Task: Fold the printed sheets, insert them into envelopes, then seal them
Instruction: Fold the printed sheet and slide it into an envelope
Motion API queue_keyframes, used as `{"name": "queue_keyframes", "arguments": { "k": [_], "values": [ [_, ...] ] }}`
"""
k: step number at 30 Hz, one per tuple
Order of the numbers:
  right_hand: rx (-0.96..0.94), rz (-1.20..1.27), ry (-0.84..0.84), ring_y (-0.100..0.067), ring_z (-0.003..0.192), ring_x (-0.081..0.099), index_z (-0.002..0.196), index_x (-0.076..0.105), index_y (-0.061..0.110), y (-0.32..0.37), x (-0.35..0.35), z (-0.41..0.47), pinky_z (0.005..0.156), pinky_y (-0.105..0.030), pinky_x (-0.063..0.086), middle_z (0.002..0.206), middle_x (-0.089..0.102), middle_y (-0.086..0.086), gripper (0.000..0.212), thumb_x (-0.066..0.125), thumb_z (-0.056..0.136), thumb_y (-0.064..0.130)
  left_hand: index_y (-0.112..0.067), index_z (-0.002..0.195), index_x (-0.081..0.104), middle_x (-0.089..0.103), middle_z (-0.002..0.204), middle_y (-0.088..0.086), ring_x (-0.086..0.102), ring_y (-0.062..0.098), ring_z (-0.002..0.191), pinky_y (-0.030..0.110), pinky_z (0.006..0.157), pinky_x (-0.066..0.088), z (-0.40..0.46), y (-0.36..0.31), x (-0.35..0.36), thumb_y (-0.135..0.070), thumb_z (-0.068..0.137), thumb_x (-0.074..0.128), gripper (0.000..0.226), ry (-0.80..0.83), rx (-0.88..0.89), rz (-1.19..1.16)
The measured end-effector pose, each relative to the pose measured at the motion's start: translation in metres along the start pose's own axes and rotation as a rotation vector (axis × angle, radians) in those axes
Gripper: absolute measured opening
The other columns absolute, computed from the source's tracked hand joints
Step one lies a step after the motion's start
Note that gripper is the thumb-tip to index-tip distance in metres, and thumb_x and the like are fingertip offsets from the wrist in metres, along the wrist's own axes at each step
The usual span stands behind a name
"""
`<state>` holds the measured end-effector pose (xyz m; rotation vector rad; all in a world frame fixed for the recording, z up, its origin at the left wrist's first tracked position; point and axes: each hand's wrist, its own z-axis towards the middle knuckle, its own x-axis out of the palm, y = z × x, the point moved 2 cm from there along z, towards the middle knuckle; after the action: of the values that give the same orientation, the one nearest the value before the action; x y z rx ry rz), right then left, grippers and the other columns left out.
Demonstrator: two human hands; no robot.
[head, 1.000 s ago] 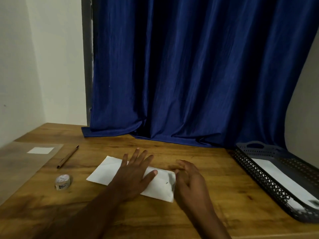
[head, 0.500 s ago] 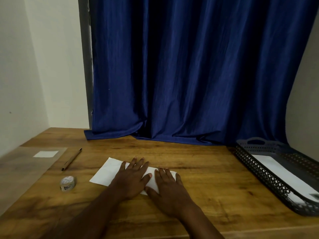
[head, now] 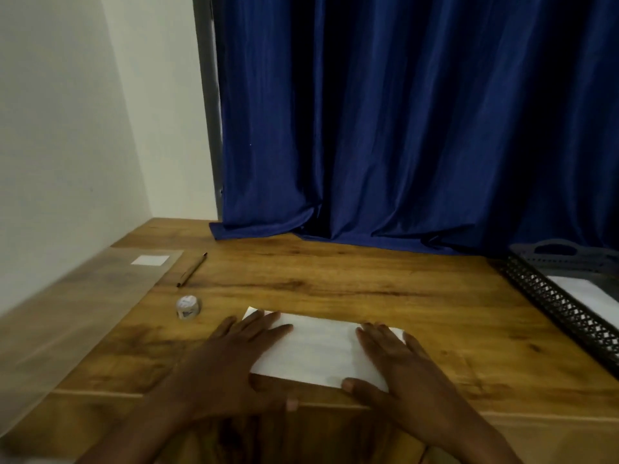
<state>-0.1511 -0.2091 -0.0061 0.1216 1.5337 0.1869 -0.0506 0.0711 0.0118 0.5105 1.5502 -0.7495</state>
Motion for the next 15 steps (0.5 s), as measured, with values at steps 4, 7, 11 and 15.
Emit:
{"name": "queue_keyframes", "arguments": {
  "k": [4, 7, 11, 15],
  "values": [
    [-0.076, 0.018, 0.015, 0.009, 0.146, -0.014, 0.156, -0.004, 0.051, -0.002, -0.008, -0.023, 0.122, -0.025, -0.008, 0.159, -0.018, 0.036, 0.11, 0.034, 0.066, 0.102, -0.07, 0.146, -0.005, -0.019, 0.153, -0.047, -0.028, -0.018, 0.139, 0.032, 0.121, -0.004, -0.04, 0.007, -0.008, -0.104, 0.056, 0.05, 0.111, 0.005, 0.02, -0.059],
    [-0.161, 0.03, -0.084, 0.019, 0.139, -0.008, 0.148, 0.015, 0.065, -0.006, -0.012, -0.036, 0.111, -0.007, -0.005, 0.151, -0.012, 0.05, 0.086, 0.061, 0.077, 0.078, -0.064, 0.147, 0.022, 0.005, 0.156, -0.045, -0.007, -0.021, 0.143, 0.025, 0.125, 0.007, -0.054, 0.012, -0.007, -0.084, 0.077, 0.058, 0.082, -0.134, 0.09, -0.049],
    [-0.228, 0.325, -0.223, 0.012, 0.139, 0.034, 0.128, 0.062, 0.05, -0.013, -0.018, -0.051, 0.113, -0.01, 0.027, 0.143, 0.044, 0.04, 0.055, 0.084, 0.08, 0.034, -0.047, 0.134, 0.061, 0.049, 0.147, -0.031, 0.04, -0.004, 0.141, 0.032, 0.116, 0.037, -0.062, 0.02, -0.005, -0.043, 0.084, 0.076, 0.052, -0.345, 0.179, -0.313],
    [-0.113, 0.747, -0.368, -0.009, 0.095, 0.074, 0.098, 0.081, 0.036, -0.02, -0.035, -0.054, 0.079, -0.025, 0.059, 0.103, 0.078, 0.011, 0.032, 0.083, 0.08, 0.011, -0.036, 0.113, 0.075, 0.073, 0.12, -0.012, 0.068, 0.01, 0.114, 0.034, 0.093, 0.057, -0.054, 0.027, -0.009, -0.025, 0.086, 0.072, 0.029, -0.46, 0.146, -0.643]
  ]
}}
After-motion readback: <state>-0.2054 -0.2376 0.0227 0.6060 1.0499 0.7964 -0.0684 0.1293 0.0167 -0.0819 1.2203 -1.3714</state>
